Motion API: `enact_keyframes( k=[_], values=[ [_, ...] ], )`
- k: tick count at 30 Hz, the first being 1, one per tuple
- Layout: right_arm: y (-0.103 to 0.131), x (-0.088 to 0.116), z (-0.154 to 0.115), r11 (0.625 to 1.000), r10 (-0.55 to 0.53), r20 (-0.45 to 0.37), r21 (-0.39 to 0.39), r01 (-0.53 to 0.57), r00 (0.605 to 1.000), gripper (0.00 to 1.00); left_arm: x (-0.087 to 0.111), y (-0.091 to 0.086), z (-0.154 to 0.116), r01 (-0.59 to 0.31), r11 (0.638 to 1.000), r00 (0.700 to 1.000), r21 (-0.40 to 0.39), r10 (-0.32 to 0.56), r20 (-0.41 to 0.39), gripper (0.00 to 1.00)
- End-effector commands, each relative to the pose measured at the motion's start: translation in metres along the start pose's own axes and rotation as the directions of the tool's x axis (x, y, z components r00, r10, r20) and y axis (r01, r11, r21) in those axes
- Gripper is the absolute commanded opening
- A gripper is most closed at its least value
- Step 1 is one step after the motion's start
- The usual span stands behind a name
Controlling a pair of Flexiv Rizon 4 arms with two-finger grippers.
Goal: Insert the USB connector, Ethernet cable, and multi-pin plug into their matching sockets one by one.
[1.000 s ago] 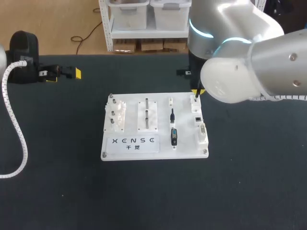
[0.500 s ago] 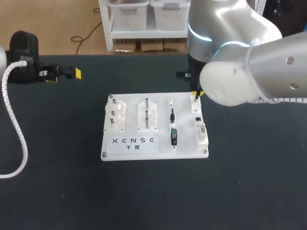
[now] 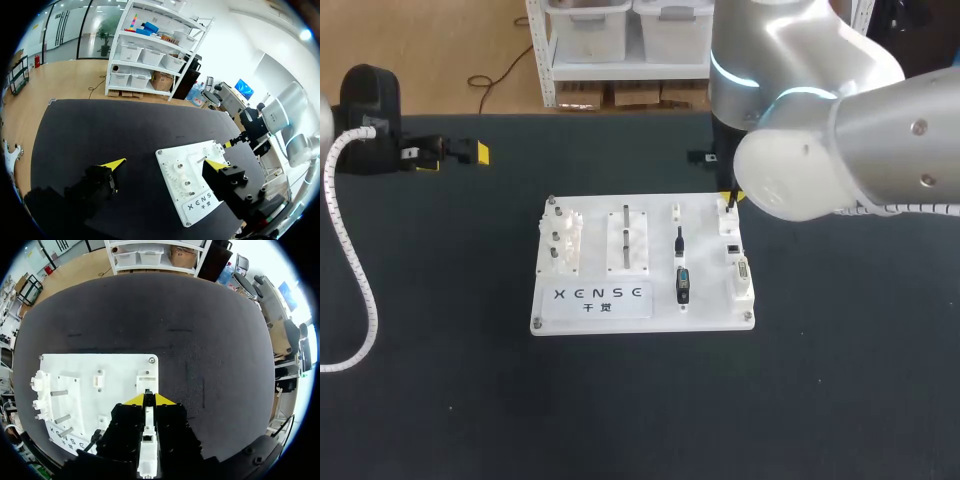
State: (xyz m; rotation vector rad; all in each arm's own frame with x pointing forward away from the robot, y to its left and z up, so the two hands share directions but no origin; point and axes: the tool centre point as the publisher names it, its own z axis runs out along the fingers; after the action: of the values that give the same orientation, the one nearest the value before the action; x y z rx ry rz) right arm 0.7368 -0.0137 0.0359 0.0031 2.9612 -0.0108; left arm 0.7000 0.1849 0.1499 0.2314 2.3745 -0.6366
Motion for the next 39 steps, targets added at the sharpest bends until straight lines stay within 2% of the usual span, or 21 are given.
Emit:
enact_keyframes(
  k=[1,16,32,34,35,36,39],
  values=[
    [0.001,0.001,0.004,1.0,0.002,0.004,-0.005,-0.002,1.0,0.0,0.0,0.0,0.0,0.0,1.0,1.0,0.0,0.0,0.0,1.0],
    [0.004,-0.005,0.005,1.0,0.011,0.013,-0.005,-0.011,1.0,0.0,0.0,0.0,0.0,0.0,1.0,1.0,0.0,0.0,0.0,1.0],
    [-0.004,0.004,0.024,0.999,0.034,-0.012,0.039,-0.033,0.999,0.0,0.0,0.0,0.0,0.0,1.0,1.0,0.0,0.0,0.0,1.0],
    [-0.003,0.002,0.017,0.999,0.036,0.01,0.025,-0.036,0.999,0.28,0.0,0.0,0.0,0.0,1.0,1.0,0.0,0.0,0.0,1.0],
    [-0.001,0.001,0.011,0.999,0.028,0.024,0.028,-0.029,0.999,0.75,0.0,0.0,0.0,0.0,1.0,1.0,0.0,0.0,0.0,1.0],
    [0.0,0.0,0.005,0.999,0.031,0.033,0.016,-0.032,0.999,1.0,0.0,0.0,0.0,0.0,1.0,1.0,0.0,0.0,0.0,1.0],
    [0.006,-0.004,-0.015,1.0,0.027,0.073,-0.007,-0.027,0.997,1.0,0.0,0.0,0.0,0.0,1.0,1.0,0.0,0.0,0.0,1.0]
  ],
)
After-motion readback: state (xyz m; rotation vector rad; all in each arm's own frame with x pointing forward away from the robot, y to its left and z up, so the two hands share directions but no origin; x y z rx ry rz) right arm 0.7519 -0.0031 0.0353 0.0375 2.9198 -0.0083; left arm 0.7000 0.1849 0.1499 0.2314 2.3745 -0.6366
